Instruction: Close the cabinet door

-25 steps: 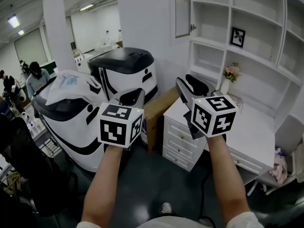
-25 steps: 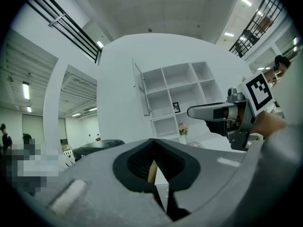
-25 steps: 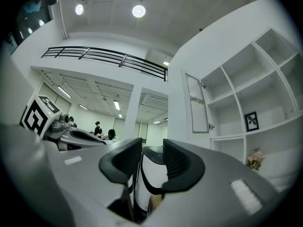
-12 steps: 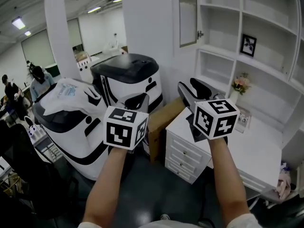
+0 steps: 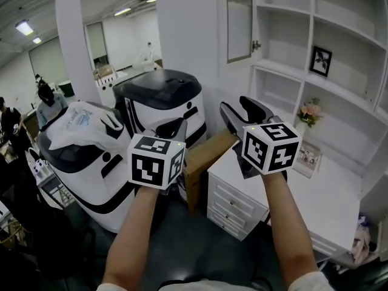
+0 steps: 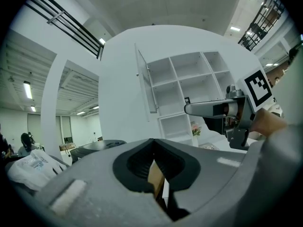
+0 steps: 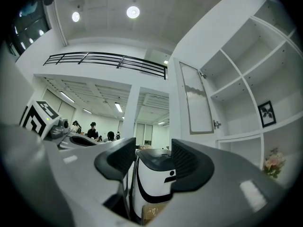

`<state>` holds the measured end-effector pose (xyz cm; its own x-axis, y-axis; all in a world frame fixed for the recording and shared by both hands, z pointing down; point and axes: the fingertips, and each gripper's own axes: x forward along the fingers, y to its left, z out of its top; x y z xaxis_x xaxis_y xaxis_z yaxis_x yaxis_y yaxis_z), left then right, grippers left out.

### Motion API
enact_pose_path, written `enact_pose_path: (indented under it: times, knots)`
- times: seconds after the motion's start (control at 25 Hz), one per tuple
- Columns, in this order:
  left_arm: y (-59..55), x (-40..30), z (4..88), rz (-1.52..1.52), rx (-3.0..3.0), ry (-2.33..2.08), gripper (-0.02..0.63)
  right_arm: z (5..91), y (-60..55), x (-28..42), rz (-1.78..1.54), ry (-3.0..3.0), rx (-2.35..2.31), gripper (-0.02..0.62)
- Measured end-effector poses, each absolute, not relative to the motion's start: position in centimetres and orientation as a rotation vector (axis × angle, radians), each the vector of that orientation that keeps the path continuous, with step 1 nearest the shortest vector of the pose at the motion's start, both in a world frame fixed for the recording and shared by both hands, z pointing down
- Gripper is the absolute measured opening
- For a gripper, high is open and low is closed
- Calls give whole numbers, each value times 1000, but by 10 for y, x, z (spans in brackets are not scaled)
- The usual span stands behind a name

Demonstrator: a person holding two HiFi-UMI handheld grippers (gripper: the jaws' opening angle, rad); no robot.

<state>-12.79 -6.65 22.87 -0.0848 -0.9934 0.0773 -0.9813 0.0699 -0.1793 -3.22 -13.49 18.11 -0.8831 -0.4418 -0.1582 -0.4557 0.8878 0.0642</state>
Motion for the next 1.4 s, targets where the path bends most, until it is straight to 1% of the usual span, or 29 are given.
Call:
enact_pose_path:
  times: [0.32,0.56,0.76,1.0,1.4]
  knots:
    - [-100,-139,227,-243,-2090,2236,-3,176,-162,-46,153,2901,-704,264]
    - [-131,-160,232,-224,-2112,2210,-3,176,-192,-65,170,2884,-742,273]
    - [-164,-184,233,-243,-2144,2166,-3,175,-224,-85,161,2860,-800,293]
    - [-216,-220,220,-230,-2212,2085,-3,166,-267,-117,154,2835,-899,298]
    - [-305,-244,204,-189,-2397,1856,-3,149,-334,-146,172,2773,-1131,299]
